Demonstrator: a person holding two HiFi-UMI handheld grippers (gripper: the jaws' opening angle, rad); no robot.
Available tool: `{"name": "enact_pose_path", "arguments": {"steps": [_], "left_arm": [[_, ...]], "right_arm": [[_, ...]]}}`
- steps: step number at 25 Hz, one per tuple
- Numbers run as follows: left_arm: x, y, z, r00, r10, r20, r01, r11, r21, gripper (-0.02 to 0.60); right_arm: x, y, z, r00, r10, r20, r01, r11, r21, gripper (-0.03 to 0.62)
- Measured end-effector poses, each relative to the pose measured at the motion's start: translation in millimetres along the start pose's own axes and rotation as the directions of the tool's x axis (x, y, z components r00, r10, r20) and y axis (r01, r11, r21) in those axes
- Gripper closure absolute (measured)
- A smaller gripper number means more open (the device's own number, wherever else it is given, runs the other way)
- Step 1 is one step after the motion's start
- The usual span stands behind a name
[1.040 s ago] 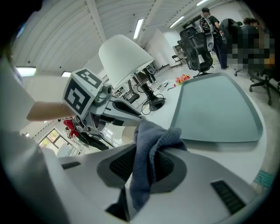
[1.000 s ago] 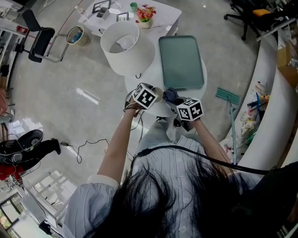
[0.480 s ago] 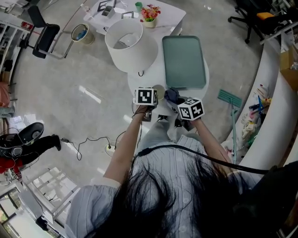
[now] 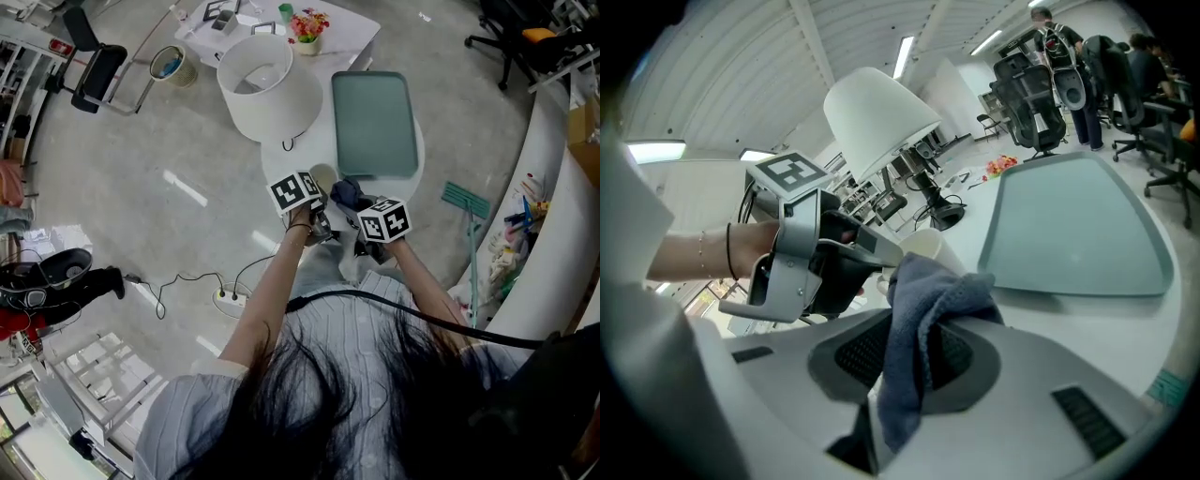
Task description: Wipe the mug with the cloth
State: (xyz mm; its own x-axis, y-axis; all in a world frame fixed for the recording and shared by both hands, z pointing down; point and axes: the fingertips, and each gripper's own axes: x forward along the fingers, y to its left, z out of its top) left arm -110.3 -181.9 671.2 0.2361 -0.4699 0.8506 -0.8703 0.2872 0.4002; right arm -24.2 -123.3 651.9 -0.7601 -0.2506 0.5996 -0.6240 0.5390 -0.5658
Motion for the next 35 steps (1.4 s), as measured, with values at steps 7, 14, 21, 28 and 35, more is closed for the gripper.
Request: {"name": "enact_pose_path", "arguments": {"steps": [7,14,21,28,35], "left_arm": [[-0.9,-2.0,-1.4,0.999,-0.024,0.025,0.024,1.0,-0.019,0.532],[-17.1,-13.0,12.1,0.994,-0.1,-0.038,0.107,0.92,0.376,0.517],[0.8,-42.2,13.0,0.986,-0.059,-0.157,0.167,0.401,0.901,0.508],[19.5,-54.8,10.4,0.984,0.018,-0.178,0.175,0.115,0.978,0.508],[36.0,-44.9,10.5,0.977,0.083,-0.196,0.19,0.077,0.979,0.509]], "right_arm": [[2.4,0.4,-1.7,1.0,-0.001,-0.009,0.001,1.0,-0.003,0.508],[1.2,0.0,-4.1,1.0,0.004,-0.006,-0.004,1.0,0.01,0.508],[2.5,-0.1,-2.4,1.0,0.009,0.0,-0.009,0.999,0.033,0.508],[2.5,2.3,-7.4,1.0,0.009,-0.003,-0.008,0.999,0.043,0.508],[2.3,1.9,-8.1,1.0,0.005,-0.004,-0.005,0.999,0.05,0.508]]}}
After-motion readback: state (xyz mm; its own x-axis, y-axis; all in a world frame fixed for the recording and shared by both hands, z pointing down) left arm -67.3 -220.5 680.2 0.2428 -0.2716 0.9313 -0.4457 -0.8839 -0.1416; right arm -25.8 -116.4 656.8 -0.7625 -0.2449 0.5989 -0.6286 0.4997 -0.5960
